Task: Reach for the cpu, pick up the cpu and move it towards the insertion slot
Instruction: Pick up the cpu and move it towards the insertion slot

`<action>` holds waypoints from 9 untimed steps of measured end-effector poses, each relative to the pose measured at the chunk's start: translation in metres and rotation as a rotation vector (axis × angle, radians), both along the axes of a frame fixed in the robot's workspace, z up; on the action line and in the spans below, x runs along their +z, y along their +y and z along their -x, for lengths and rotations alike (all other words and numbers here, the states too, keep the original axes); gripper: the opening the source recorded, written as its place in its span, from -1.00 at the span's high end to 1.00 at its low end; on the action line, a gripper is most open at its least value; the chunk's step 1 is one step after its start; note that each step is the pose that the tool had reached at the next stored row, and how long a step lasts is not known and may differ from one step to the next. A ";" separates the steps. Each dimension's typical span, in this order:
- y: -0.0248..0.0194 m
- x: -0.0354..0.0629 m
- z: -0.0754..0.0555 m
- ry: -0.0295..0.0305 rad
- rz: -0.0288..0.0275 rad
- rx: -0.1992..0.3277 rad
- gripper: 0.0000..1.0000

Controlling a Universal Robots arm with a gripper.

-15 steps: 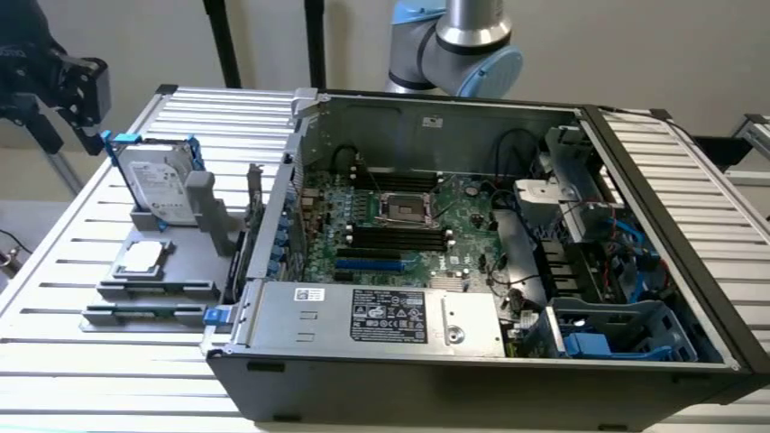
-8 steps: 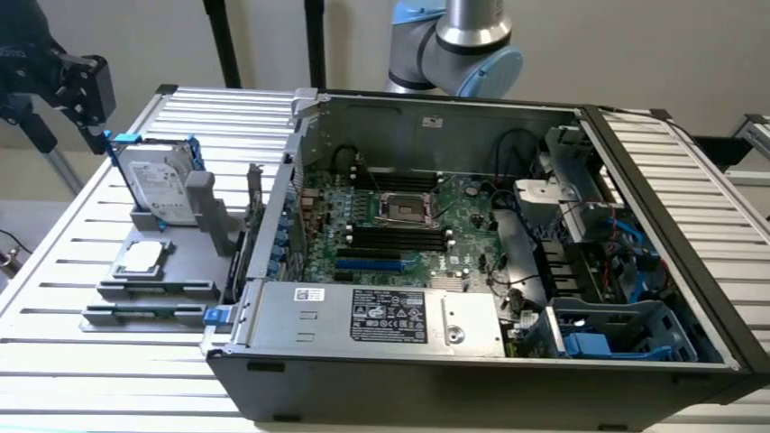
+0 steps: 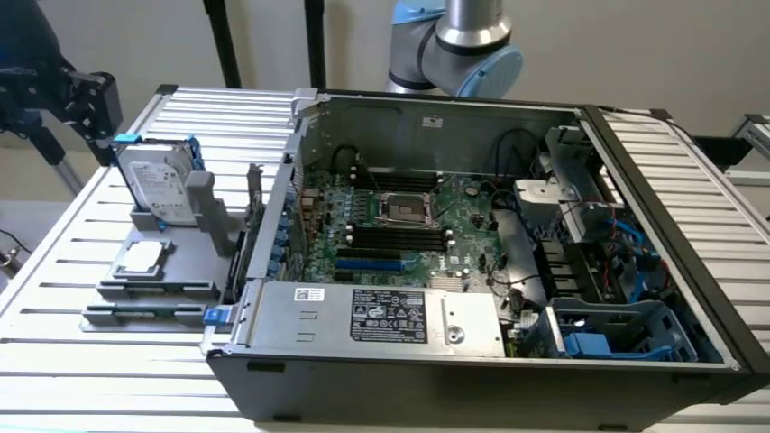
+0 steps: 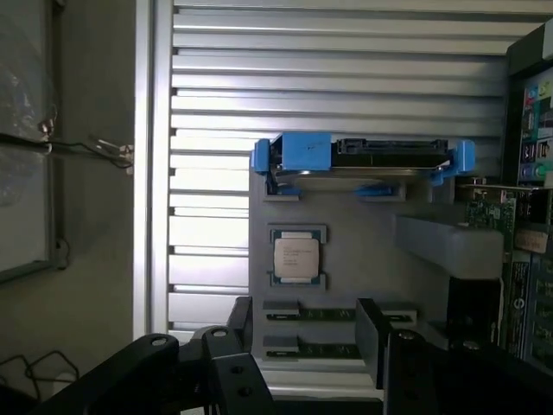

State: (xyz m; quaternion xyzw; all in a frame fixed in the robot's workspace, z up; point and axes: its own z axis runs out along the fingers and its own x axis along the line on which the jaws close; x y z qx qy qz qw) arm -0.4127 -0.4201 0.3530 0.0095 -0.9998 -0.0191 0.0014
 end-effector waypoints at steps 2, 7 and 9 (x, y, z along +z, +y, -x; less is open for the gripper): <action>0.0000 -0.0036 0.000 -0.0001 -0.0001 0.000 -0.19; 0.0000 -0.0129 0.000 0.0000 0.0000 0.000 -0.19; 0.0000 -0.0165 0.000 -0.0001 0.0000 0.000 -0.19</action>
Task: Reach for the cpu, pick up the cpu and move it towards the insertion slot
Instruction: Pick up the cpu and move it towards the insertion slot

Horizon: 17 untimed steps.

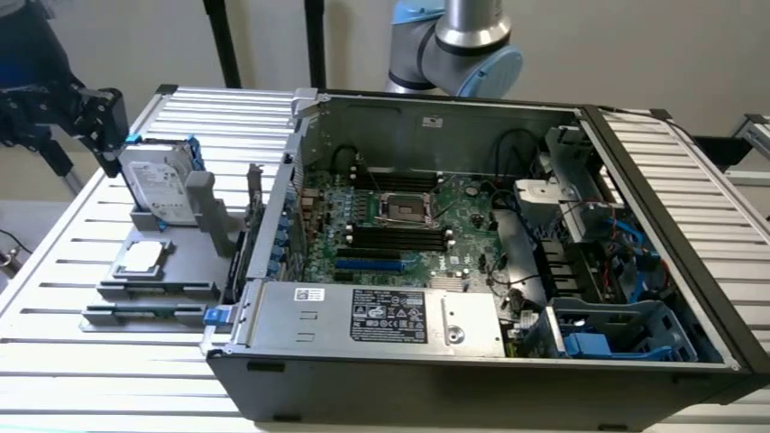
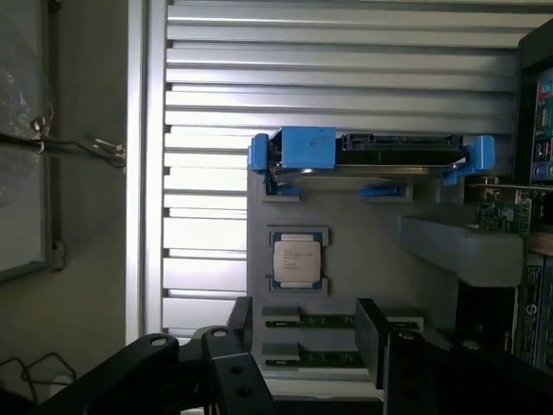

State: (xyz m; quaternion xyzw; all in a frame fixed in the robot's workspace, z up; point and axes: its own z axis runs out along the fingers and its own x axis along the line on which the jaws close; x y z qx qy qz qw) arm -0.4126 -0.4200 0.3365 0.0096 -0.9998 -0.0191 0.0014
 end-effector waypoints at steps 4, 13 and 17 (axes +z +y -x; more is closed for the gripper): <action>0.0000 -0.0073 0.000 0.0000 0.0000 0.000 -0.19; 0.0008 -0.0235 -0.001 0.0001 0.0001 0.007 -0.19; 0.0012 -0.0309 -0.001 0.0001 0.0001 0.010 -0.19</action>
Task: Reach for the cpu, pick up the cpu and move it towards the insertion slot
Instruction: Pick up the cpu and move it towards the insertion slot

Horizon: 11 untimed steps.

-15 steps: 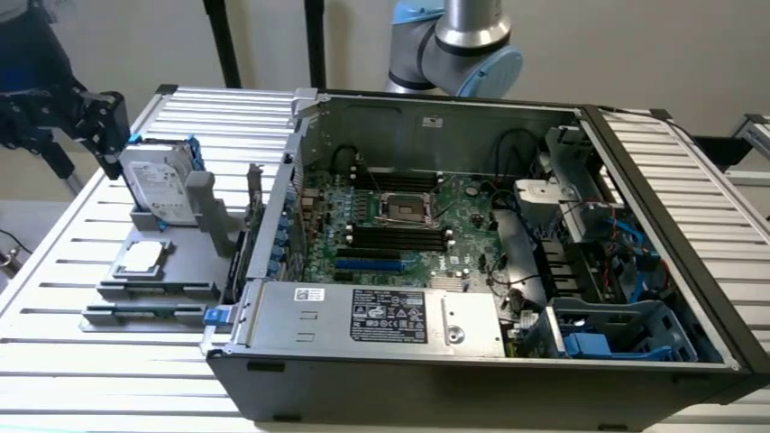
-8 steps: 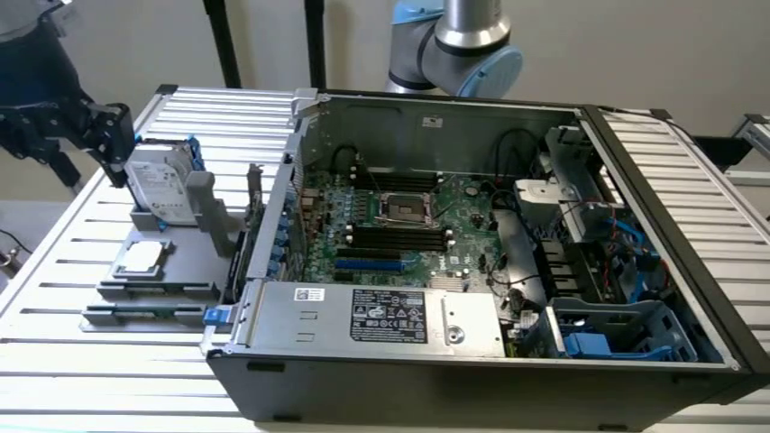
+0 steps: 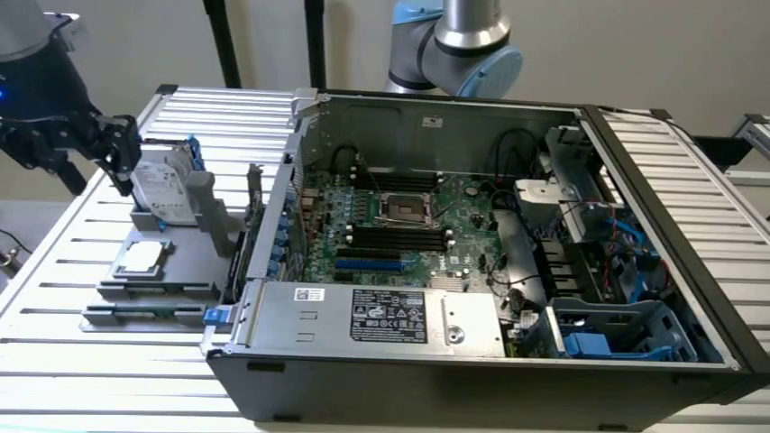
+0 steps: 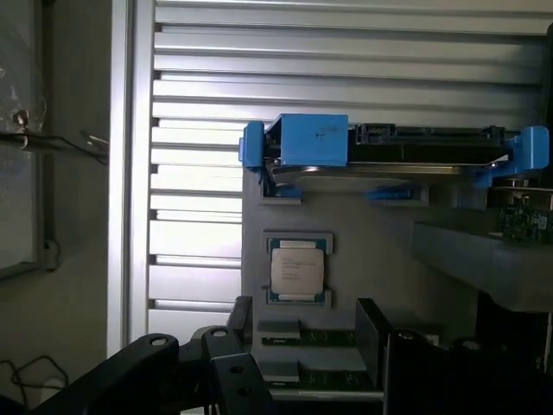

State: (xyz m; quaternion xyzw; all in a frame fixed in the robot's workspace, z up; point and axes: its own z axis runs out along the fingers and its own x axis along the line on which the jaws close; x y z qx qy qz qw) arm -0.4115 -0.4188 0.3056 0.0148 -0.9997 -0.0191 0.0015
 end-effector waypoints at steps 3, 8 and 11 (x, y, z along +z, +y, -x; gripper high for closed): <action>0.0003 -0.0054 0.000 -0.0001 -0.0001 0.003 -0.19; 0.0009 -0.0146 -0.001 0.0000 0.0000 0.009 -0.19; 0.0012 -0.0201 -0.001 -0.0001 -0.0001 0.013 -0.19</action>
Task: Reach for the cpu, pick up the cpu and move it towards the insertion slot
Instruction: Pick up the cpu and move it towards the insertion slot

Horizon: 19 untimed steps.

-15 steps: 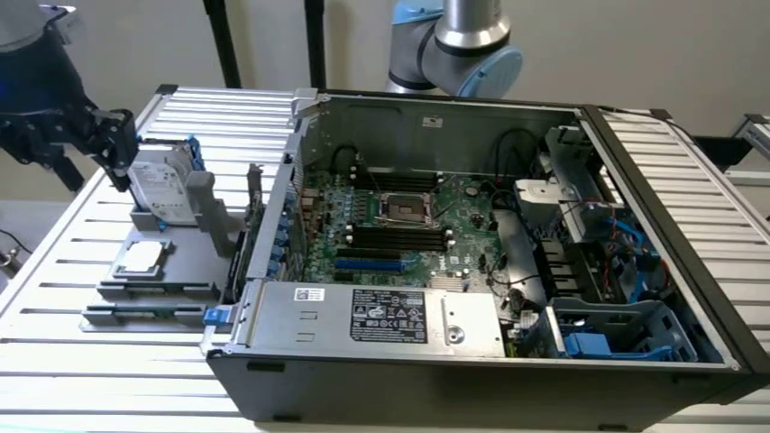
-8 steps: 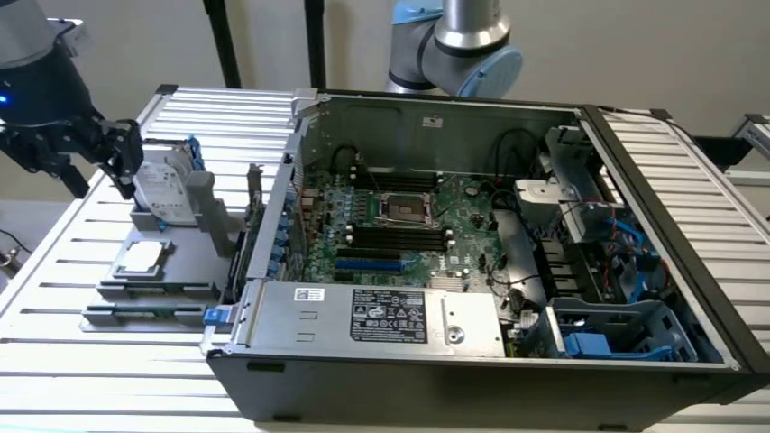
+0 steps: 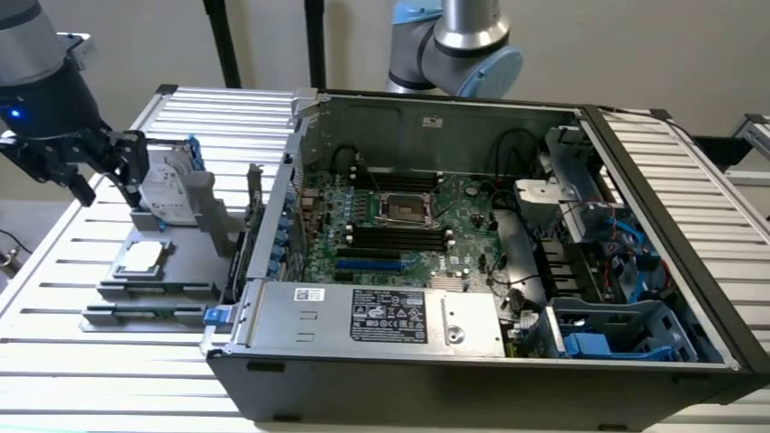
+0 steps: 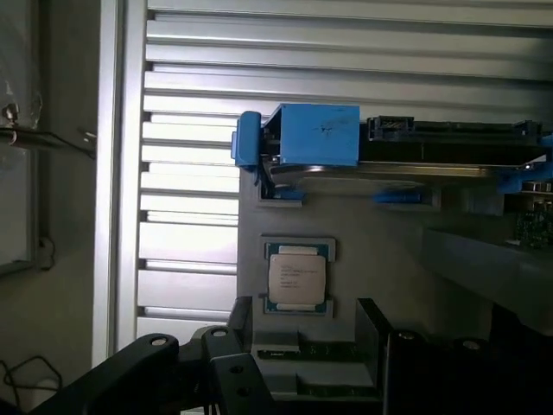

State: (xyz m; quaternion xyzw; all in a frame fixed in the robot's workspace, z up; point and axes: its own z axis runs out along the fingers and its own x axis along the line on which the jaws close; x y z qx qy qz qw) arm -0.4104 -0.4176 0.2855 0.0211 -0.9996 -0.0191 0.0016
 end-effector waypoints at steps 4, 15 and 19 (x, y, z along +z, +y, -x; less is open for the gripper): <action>0.0002 -0.0072 -0.001 0.0001 0.0000 0.005 -0.19; 0.0002 -0.0272 -0.005 0.0002 0.0001 0.010 -0.19; -0.0001 -0.0344 -0.006 0.0001 0.0000 0.010 -0.22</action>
